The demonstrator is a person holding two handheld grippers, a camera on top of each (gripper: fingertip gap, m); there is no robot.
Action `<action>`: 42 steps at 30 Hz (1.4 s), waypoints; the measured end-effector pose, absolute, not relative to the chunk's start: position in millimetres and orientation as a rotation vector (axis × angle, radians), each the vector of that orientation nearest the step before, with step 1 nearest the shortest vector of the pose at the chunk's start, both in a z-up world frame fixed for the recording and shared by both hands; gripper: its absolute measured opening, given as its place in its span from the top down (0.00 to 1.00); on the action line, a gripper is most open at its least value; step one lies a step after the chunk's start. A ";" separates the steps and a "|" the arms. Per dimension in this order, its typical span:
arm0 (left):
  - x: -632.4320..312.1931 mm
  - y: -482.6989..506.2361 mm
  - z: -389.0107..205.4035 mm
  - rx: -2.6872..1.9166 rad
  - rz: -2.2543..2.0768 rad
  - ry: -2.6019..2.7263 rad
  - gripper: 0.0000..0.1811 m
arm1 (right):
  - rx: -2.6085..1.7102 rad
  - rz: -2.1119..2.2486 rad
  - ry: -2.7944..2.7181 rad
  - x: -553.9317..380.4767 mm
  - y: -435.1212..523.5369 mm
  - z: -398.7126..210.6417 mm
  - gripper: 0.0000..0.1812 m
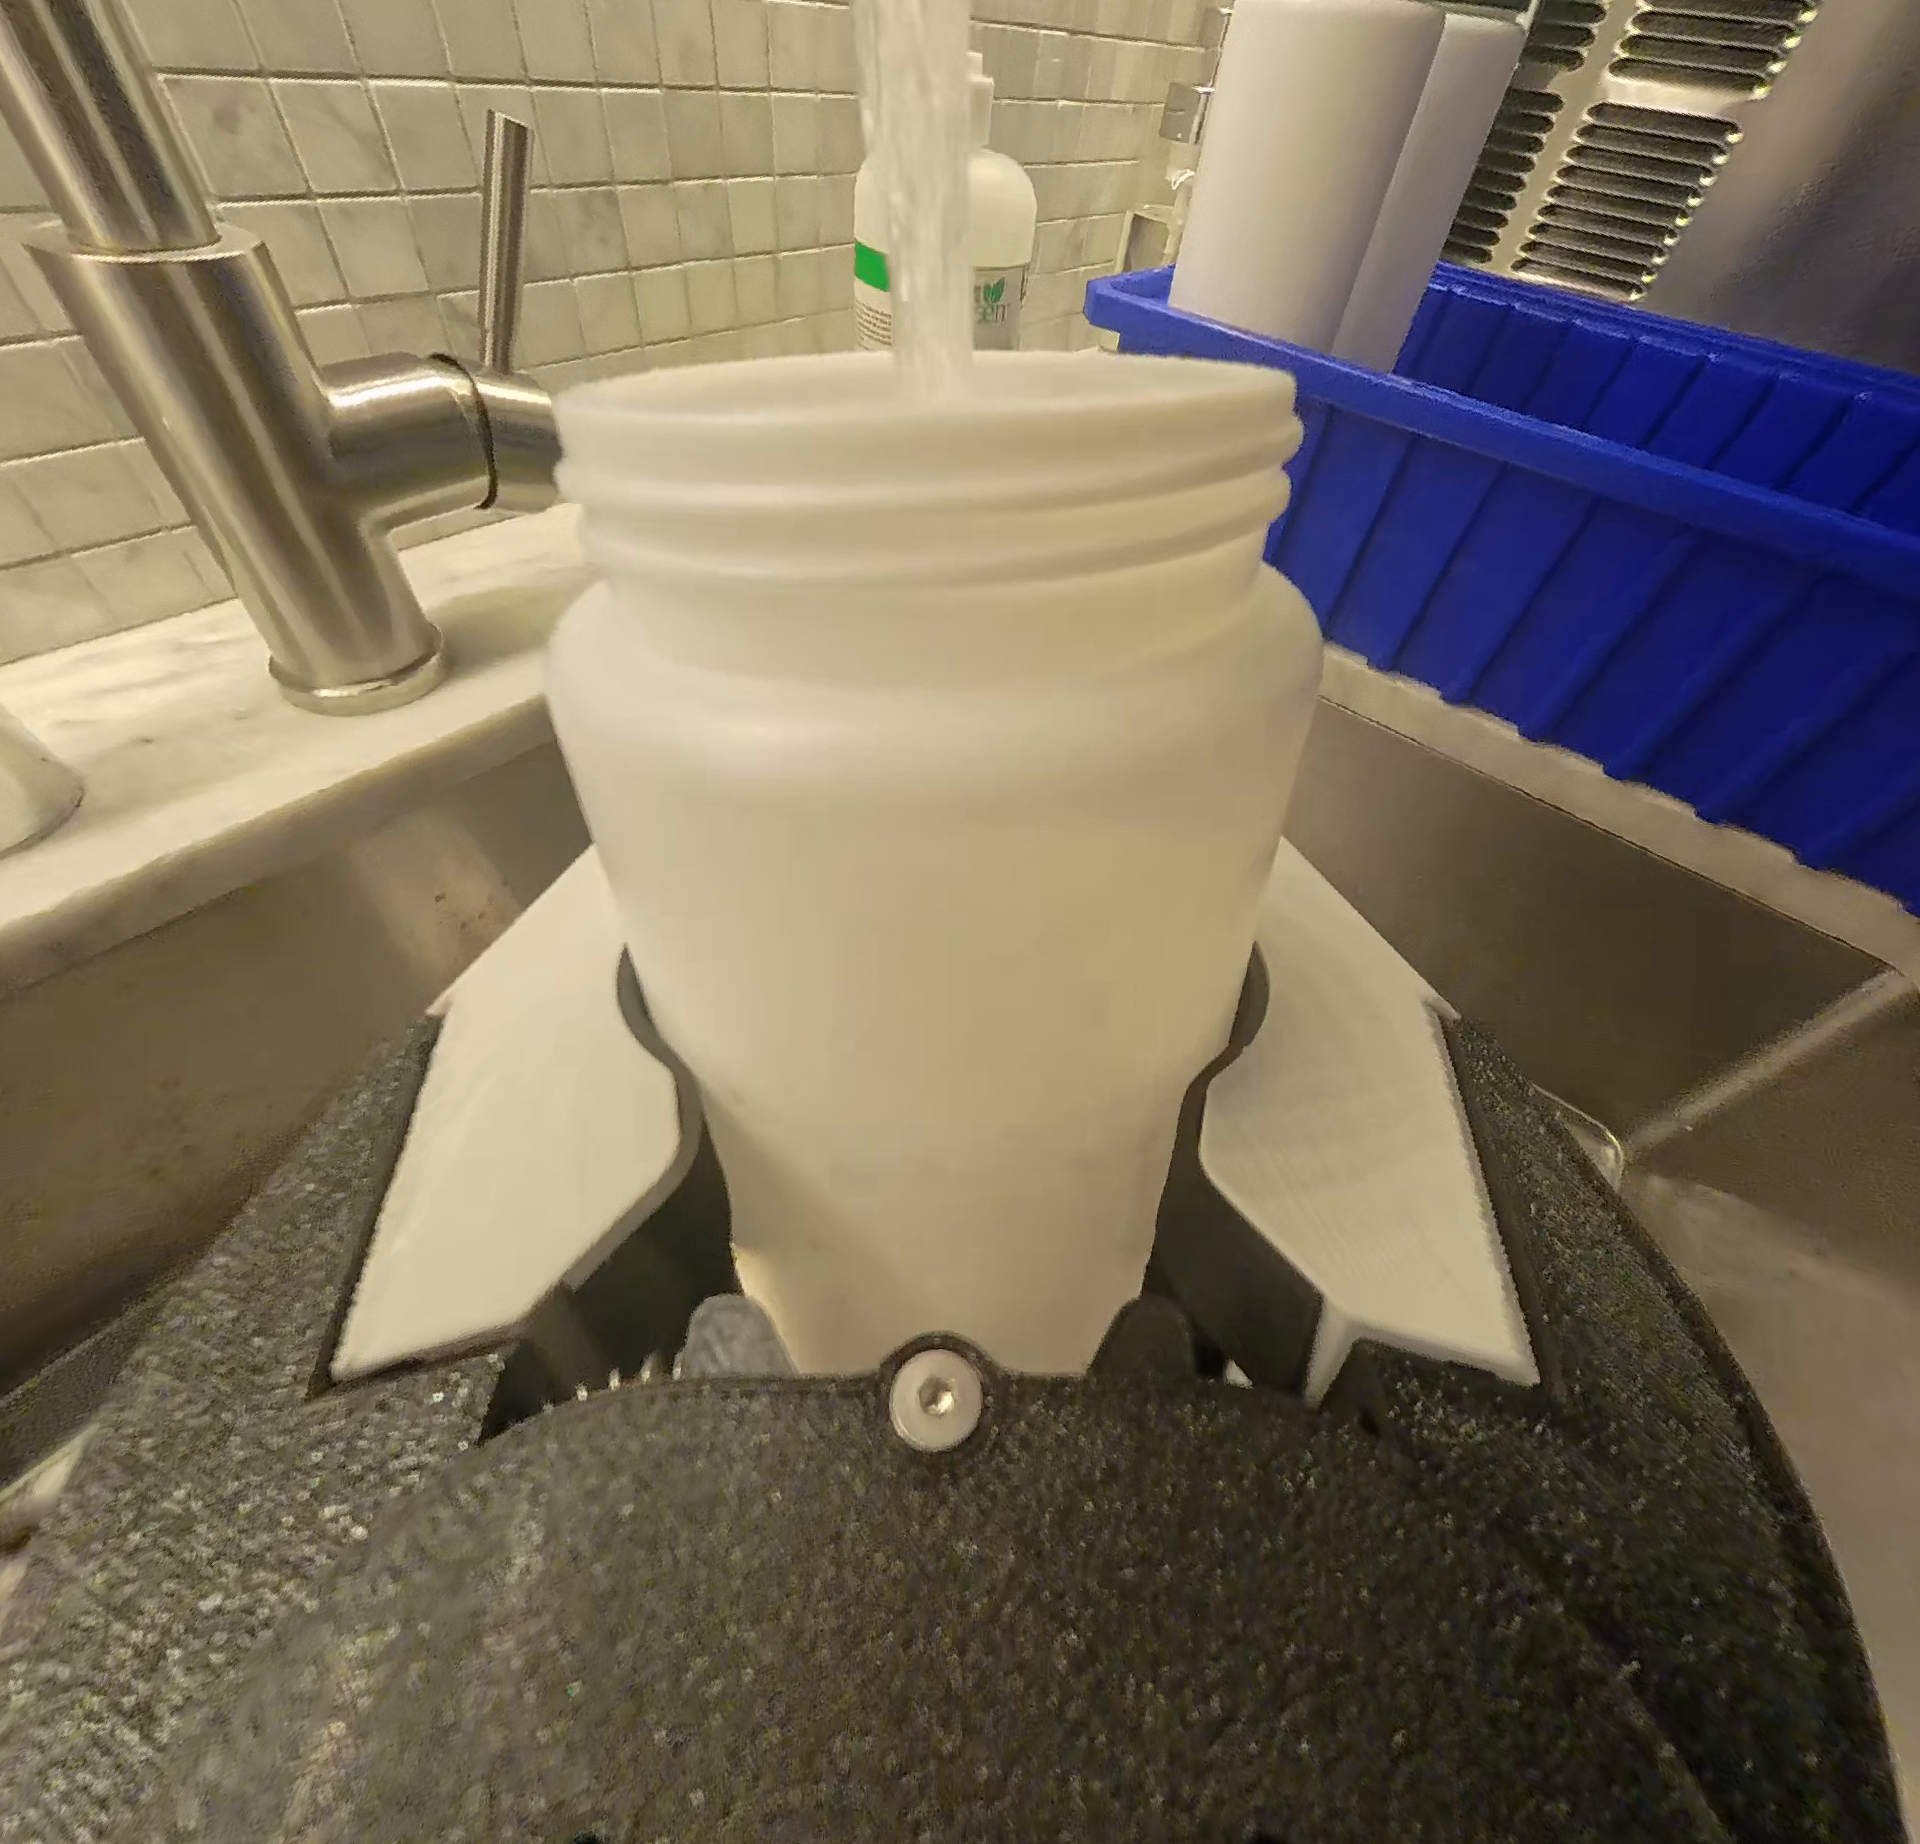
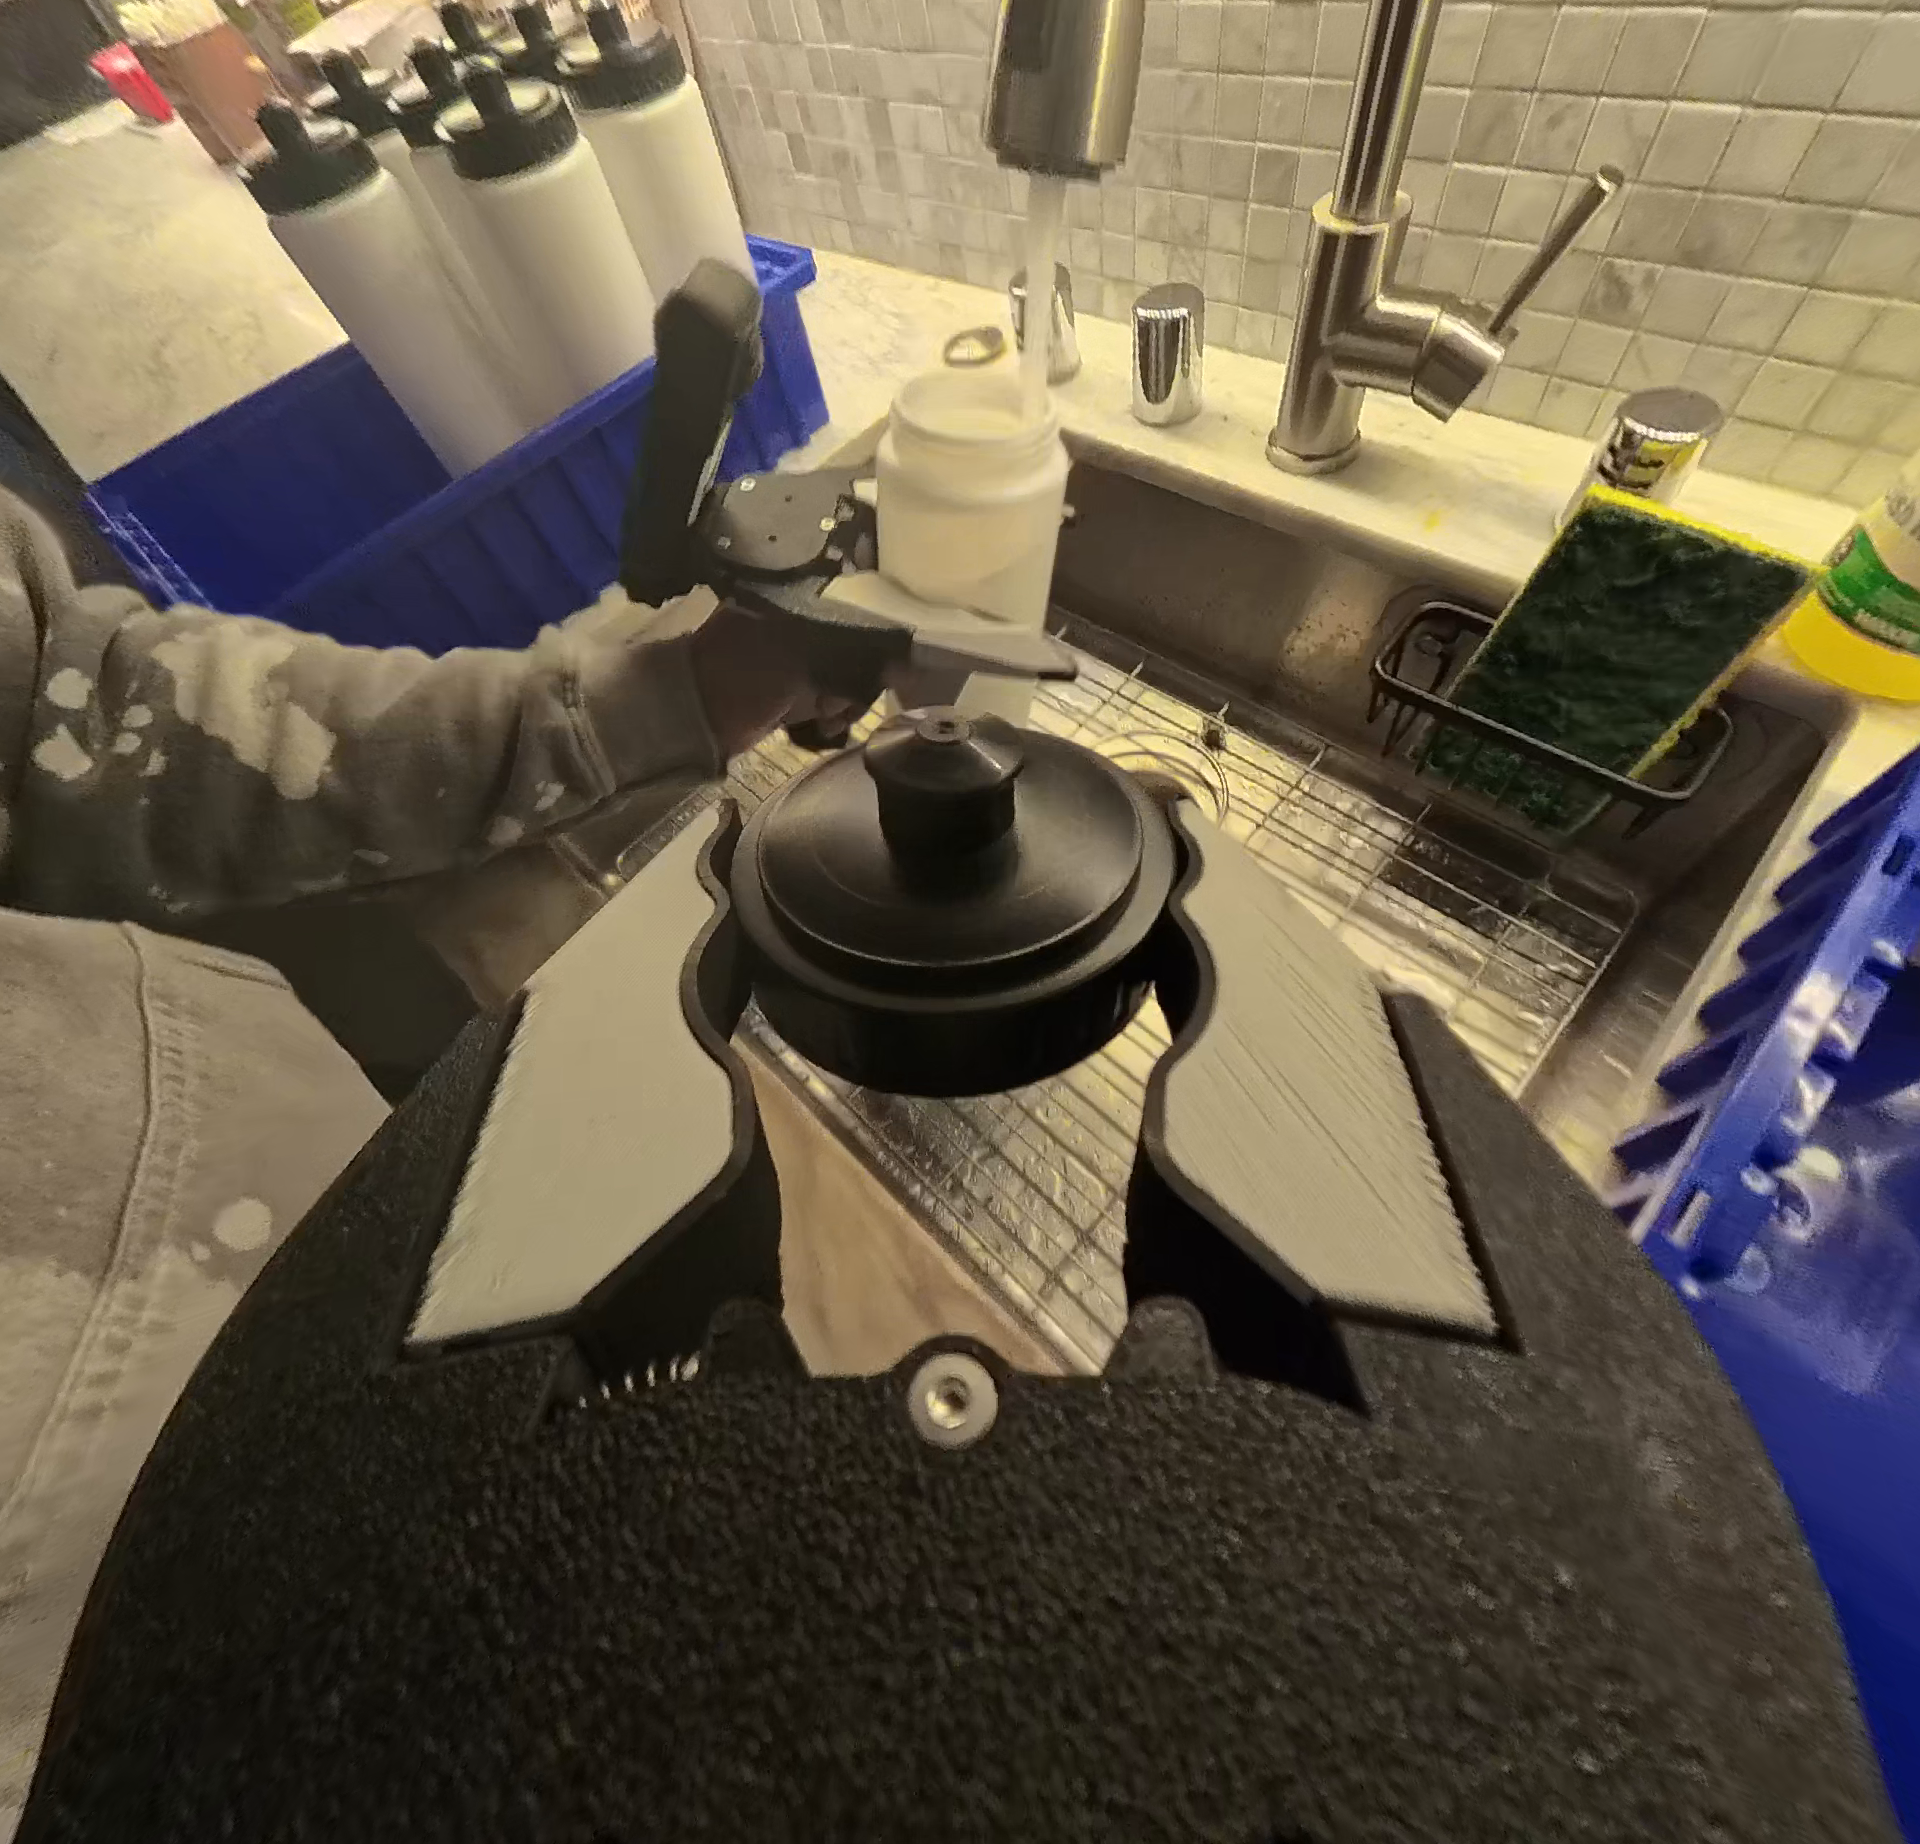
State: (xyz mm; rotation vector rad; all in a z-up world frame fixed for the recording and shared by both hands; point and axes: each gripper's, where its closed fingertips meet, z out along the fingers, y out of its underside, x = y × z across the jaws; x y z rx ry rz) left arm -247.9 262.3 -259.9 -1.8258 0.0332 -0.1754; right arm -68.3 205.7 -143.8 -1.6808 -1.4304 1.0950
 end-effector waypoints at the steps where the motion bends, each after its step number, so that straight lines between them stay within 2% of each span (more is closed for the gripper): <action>1: -246.8 254.4 -260.0 -1.830 -0.172 0.025 0.43 | -1.668 1.105 -1.427 -72.3 205.1 -139.3 0.56; 7: -226.7 203.0 -245.7 -1.849 -0.162 0.039 0.43 | -1.534 1.190 -1.420 -116.2 195.7 -97.5 0.56; 15: -164.4 170.6 -170.7 -1.746 -0.237 0.120 0.43 | -1.277 1.475 -1.590 -188.1 143.2 -53.8 0.56; 23: -130.3 169.0 -123.3 -1.685 -0.197 0.185 0.43 | -1.095 1.488 -1.885 -173.9 101.1 -50.3 0.56; 29: -110.1 166.1 -105.4 -1.673 -0.211 0.260 0.44 | -0.979 1.663 -1.935 -153.0 90.2 -38.8 0.56; 35: -108.1 166.8 -99.3 -1.673 -0.155 0.169 0.44 | -1.089 1.575 -1.757 -154.3 93.8 -33.5 0.57; 39: -116.6 170.0 -100.4 -1.683 -0.057 0.060 0.44 | -1.308 1.390 -1.400 -160.8 107.6 -32.4 0.57; 42: -109.3 169.8 -97.7 -1.667 -0.075 0.043 0.42 | -1.271 1.178 -1.337 -153.9 113.0 -34.2 0.56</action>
